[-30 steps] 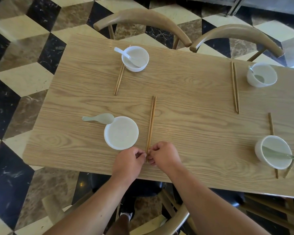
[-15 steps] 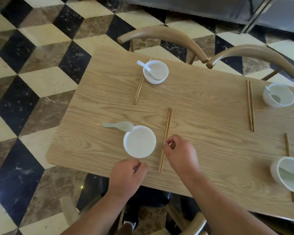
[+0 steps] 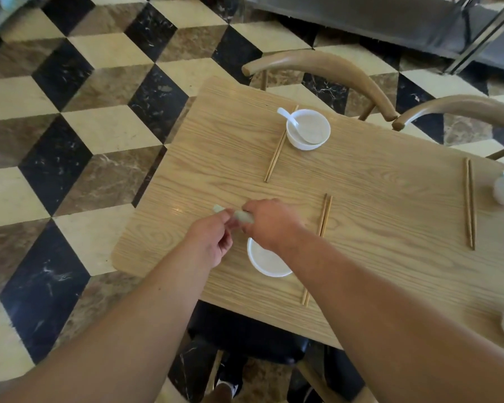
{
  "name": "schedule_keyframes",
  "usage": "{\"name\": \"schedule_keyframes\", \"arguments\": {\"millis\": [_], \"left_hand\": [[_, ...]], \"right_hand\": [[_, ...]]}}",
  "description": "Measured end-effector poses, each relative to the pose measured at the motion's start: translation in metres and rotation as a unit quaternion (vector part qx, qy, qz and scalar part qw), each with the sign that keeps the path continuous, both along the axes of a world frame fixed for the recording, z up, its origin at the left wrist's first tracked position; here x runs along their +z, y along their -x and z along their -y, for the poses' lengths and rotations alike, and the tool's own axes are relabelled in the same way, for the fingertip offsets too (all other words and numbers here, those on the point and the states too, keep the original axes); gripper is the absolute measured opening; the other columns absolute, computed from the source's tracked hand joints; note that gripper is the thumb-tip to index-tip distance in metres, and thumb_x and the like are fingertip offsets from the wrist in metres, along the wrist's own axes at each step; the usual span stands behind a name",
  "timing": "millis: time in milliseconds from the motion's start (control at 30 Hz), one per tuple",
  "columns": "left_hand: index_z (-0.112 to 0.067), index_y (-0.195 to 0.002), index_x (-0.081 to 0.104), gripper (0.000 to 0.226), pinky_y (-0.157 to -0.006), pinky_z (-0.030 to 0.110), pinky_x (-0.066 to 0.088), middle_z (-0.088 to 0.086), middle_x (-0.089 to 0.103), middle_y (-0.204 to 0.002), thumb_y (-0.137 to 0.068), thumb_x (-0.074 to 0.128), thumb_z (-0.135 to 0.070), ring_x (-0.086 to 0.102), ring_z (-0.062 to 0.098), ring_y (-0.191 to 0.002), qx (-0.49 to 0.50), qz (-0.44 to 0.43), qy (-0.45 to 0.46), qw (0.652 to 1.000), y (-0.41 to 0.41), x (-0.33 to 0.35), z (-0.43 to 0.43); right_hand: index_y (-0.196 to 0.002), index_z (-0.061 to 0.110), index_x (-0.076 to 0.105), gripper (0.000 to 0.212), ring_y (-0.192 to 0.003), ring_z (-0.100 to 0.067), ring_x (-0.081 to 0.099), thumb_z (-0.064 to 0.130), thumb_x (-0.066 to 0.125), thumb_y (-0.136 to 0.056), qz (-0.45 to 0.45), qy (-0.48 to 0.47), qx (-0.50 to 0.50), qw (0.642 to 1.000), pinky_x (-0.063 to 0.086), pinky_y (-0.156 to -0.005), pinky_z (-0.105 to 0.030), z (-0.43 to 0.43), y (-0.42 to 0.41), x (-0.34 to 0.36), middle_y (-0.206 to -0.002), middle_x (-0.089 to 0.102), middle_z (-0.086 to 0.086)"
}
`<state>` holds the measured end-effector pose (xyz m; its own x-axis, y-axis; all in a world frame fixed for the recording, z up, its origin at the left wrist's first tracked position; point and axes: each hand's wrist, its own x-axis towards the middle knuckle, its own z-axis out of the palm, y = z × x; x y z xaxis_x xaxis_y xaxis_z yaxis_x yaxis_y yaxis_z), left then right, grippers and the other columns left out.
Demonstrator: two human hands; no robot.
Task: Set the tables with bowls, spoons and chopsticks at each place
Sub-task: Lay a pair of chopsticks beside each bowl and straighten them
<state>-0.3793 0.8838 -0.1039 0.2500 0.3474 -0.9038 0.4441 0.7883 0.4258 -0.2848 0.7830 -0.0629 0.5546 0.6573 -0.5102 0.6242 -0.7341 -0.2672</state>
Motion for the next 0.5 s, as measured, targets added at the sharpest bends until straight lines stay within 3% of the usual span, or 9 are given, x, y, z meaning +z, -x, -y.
{"name": "schedule_keyframes", "arguments": {"millis": [133,233,300,400,500], "left_hand": [[-0.012,-0.094,0.074,0.015,-0.038,0.012,0.043,-0.004,0.07,-0.069,-0.102,0.07,-0.023,0.048,0.002,-0.051,-0.015,0.017,0.002,1.0,-0.002,0.002,0.004],[-0.011,-0.088,0.074,0.016,-0.041,0.012,0.046,-0.005,0.067,-0.066,-0.101,0.071,-0.02,0.05,0.001,-0.049,0.035,0.091,0.024,0.995,-0.001,0.018,0.015],[-0.006,-0.094,0.078,0.014,-0.048,0.016,0.051,-0.002,0.069,-0.069,-0.1,0.073,-0.017,0.054,0.004,-0.054,0.038,0.142,-0.007,0.989,-0.001,0.035,0.028],[-0.009,-0.101,0.08,0.014,-0.06,0.023,0.056,0.0,0.078,-0.08,-0.097,0.077,-0.022,0.064,0.008,-0.061,-0.092,0.131,-0.216,0.963,0.002,0.054,0.055],[-0.027,-0.095,0.081,0.01,-0.071,0.026,0.056,-0.014,0.079,-0.084,-0.095,0.076,-0.035,0.071,0.004,-0.076,-0.28,0.088,-0.45,0.843,0.011,0.063,0.08]], "right_hand": [[-0.125,0.026,0.065,0.027,-0.109,-0.03,0.065,0.039,0.061,-0.102,0.019,-0.039,0.007,0.999,0.036,-0.079,-0.036,0.008,0.007,0.003,-0.114,0.071,-0.002],[-0.124,0.024,0.065,0.027,-0.104,-0.027,0.065,0.04,0.062,-0.102,0.027,-0.109,0.004,0.994,0.041,-0.08,-0.035,0.024,0.011,0.011,-0.111,0.071,-0.001],[-0.129,0.025,0.066,0.031,-0.11,-0.024,0.064,0.036,0.065,-0.1,0.004,-0.167,-0.038,0.985,0.05,-0.089,-0.037,0.043,0.013,0.015,-0.116,0.072,0.0],[-0.134,0.03,0.07,0.038,-0.111,-0.009,0.063,0.039,0.072,-0.097,-0.065,-0.271,-0.205,0.938,0.053,-0.095,-0.03,0.076,0.015,0.025,-0.125,0.068,0.01],[-0.121,0.031,0.076,0.025,-0.08,-0.008,0.068,0.037,0.076,-0.096,-0.223,-0.342,-0.383,0.829,0.06,-0.083,-0.036,0.1,0.01,0.036,-0.095,0.075,0.002]]}}
